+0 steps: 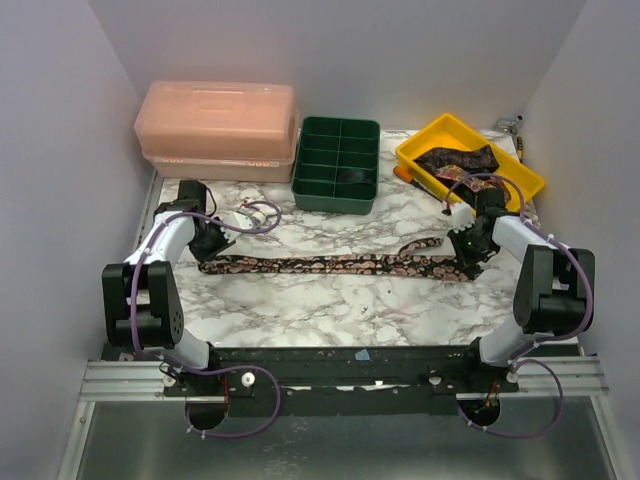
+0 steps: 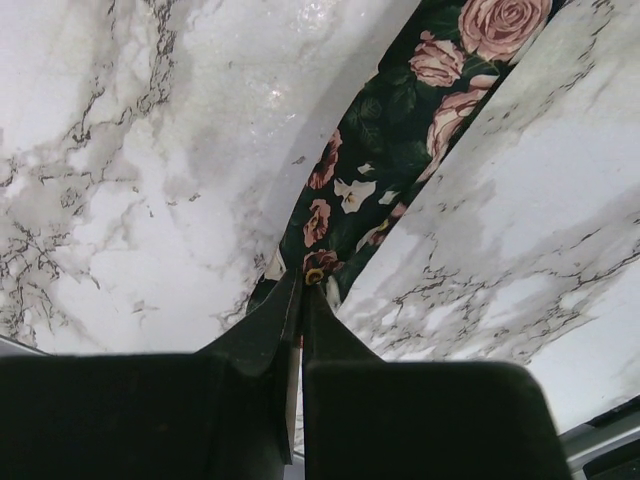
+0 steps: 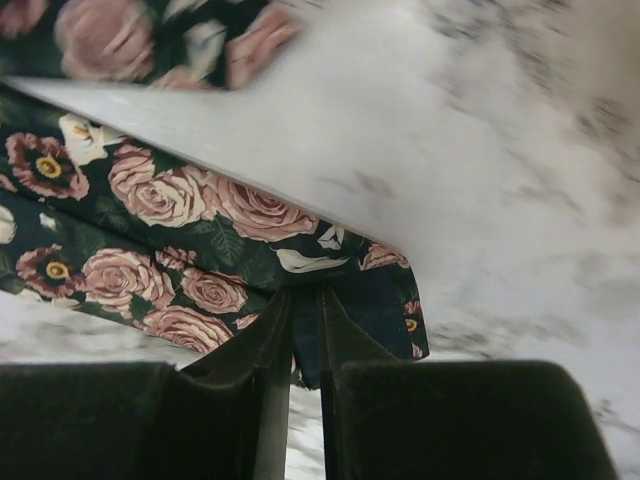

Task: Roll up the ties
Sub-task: Flatten out the tie at the center of the board.

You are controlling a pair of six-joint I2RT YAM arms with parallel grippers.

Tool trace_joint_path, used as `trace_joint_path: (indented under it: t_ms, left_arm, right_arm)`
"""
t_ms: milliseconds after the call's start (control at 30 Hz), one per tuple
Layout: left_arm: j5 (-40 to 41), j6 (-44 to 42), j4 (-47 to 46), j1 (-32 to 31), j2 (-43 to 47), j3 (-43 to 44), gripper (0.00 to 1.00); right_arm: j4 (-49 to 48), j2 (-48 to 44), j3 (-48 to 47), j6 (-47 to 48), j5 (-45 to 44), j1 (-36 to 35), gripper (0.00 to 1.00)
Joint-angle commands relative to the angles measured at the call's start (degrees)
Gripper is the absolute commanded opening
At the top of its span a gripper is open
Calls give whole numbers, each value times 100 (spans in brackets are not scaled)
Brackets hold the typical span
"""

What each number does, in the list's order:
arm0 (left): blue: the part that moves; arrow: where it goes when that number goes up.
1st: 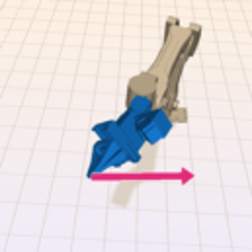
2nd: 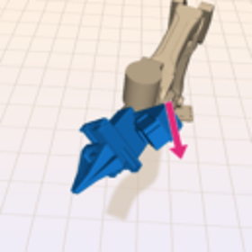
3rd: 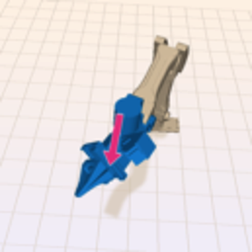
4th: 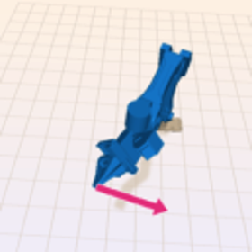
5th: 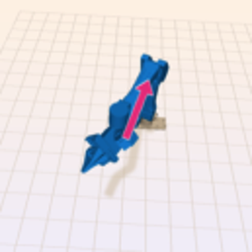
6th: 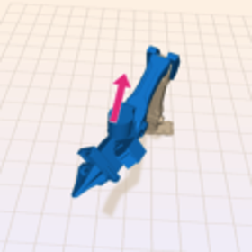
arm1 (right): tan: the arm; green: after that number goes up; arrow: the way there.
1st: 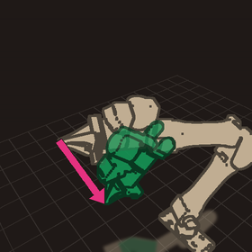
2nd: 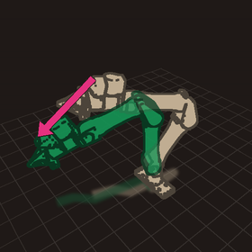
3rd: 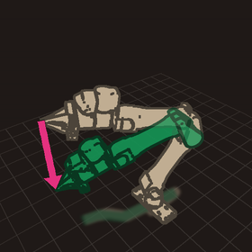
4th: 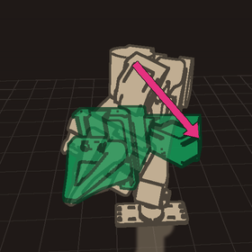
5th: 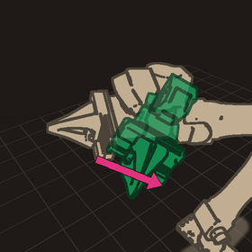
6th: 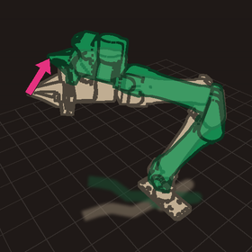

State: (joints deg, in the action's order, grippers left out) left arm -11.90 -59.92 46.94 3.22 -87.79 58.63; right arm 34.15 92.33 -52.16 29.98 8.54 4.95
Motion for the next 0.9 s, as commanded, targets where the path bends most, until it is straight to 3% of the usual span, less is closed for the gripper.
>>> trace_joint_path:
  t_ms: [0,233,300,433,567,700,867]
  left_arm:
    - [-245,65,79,-191,131,-132,0]
    - [-161,258,-266,-305,-81,-277,1]
    - [-163,313,-317,-453,-130,-281,9]
    - [-168,319,-304,-548,-148,-234,36]
    - [-401,274,-235,-544,86,-172,52]
    - [-861,345,-109,-546,398,-35,63]
    - [-1254,579,-13,-588,336,171,63]
  right_arm:
    - [-119,342,327,681,-1045,614,16]
    - [267,288,122,1063,-514,973,18]
    - [399,276,20,1034,-370,973,20]
    - [825,162,-338,1071,-55,975,28]
    - [1647,-2,-1134,921,737,973,44]
    - [2174,11,-1652,696,1464,973,52]
    - [2169,131,-1588,334,1727,951,47]
